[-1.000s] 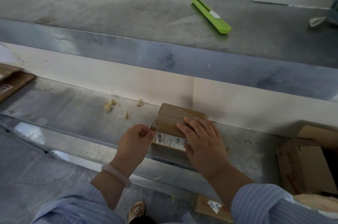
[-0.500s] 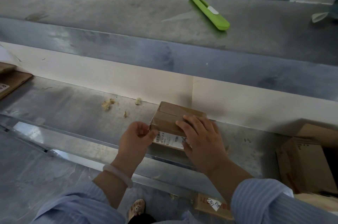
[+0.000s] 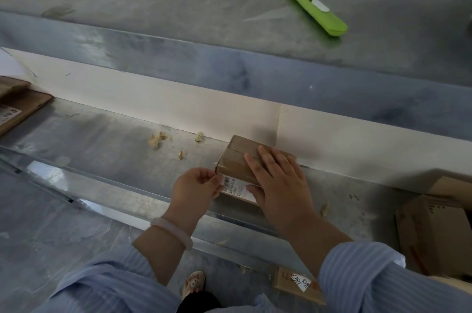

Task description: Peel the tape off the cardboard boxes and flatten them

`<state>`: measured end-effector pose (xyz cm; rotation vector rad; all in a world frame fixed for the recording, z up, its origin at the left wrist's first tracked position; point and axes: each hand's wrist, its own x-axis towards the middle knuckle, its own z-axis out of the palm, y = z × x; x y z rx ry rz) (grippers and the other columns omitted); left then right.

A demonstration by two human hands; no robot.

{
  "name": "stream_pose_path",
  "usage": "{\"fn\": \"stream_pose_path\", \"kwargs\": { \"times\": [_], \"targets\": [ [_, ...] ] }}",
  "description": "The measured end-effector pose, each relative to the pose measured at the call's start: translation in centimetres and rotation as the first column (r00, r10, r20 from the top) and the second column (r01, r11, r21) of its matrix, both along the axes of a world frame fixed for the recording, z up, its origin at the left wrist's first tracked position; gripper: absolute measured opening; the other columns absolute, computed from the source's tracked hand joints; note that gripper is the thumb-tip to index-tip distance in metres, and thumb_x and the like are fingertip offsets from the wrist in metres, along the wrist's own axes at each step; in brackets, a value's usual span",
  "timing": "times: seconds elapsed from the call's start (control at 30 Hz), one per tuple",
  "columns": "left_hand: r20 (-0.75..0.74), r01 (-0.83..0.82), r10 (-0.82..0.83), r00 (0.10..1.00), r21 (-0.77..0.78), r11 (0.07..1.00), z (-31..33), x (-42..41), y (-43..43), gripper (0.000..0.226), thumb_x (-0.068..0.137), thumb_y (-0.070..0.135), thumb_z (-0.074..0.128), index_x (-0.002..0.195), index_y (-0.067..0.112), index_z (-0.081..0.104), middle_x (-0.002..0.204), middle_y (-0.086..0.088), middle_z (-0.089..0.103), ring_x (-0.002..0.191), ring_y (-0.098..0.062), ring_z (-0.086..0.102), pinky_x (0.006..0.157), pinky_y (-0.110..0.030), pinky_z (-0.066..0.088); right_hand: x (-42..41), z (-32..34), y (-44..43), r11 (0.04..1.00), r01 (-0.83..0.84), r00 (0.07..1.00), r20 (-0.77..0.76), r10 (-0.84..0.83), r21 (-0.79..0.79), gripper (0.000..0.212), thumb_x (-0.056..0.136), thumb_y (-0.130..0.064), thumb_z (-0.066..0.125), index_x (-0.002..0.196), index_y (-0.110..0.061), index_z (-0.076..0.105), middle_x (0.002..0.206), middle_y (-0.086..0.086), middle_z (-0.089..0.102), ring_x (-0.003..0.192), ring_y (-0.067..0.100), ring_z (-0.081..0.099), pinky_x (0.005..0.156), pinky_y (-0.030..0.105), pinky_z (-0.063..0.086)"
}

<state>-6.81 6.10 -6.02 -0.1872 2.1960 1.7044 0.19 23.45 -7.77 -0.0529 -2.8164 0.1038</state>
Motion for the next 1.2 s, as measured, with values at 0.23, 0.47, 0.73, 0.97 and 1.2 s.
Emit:
{"fn": "stream_pose_path", "kwargs": {
  "times": [0.23,0.47,0.73,0.97,1.2],
  "targets": [
    [0.354,-0.036,-0.088,0.931,0.328,0.944,1.9,0.3,-0.4,0.007,0.091,0.004,0.060,0.093,-0.002,0.063,0.076,-0.014,0.068,0.067,-0.016,0.063,0.064,-0.027,0.059,0.0,-0.1,-0.2,0.999,0.027,1.000,0.009,-0.028,0.037,0.066,0.085,-0.046,0.066,0.143,-0.025,0.045,0.145,0.009,0.050,0.131,0.035,0.048,0.108,0.052,0.039],
    [-0.014,0.116,-0.116,0.993,0.091,0.989,4.2,-0.5,-1.5,0.006,0.082,0.012,0.073,0.078,0.008,0.070,0.066,-0.006,0.069,0.062,-0.014,0.065,0.060,-0.021,0.055,0.3,-0.2,0.1,0.999,0.024,1.000,0.015,-0.025,0.042,0.065,0.085,-0.049,0.064,0.143,-0.027,0.044,0.145,0.007,0.050,0.131,0.033,0.048,0.109,0.051,0.038],
    [-0.544,0.079,-0.316,0.777,-0.413,0.907,3.3,0.1,-1.2,0.030,0.079,0.023,0.076,0.093,0.025,0.050,0.066,0.009,0.060,0.061,-0.001,0.057,0.057,-0.013,0.045,1.3,-0.4,0.5,1.000,0.009,1.000,-0.012,-0.009,0.005,0.057,0.087,-0.052,0.048,0.141,-0.033,0.047,0.145,-0.001,0.050,0.132,0.026,0.045,0.112,0.044,0.028],
    [-0.670,0.207,-0.621,0.407,-0.594,0.777,2.4,-1.0,-2.0,0.010,0.080,0.010,0.075,0.086,0.018,0.072,0.089,0.007,0.066,0.079,-0.005,0.060,0.072,-0.024,0.054,2.4,-0.5,1.4,1.000,-0.023,0.999,-0.046,0.023,-0.007,0.056,0.086,-0.052,0.051,0.139,-0.033,0.049,0.143,-0.001,0.051,0.132,0.025,0.046,0.112,0.044,0.028],
    [-0.541,0.143,-0.320,0.778,-0.344,0.928,1.8,0.1,-0.1,0.015,0.091,0.014,0.062,0.080,0.022,0.056,0.074,0.007,0.066,0.067,-0.004,0.066,0.064,-0.020,0.056,4.2,-1.2,1.7,0.997,-0.069,0.992,-0.108,0.067,-0.016,0.054,0.088,-0.048,0.056,0.139,-0.032,0.049,0.145,-0.002,0.050,0.135,0.025,0.044,0.109,0.050,0.034]
  ]
}}
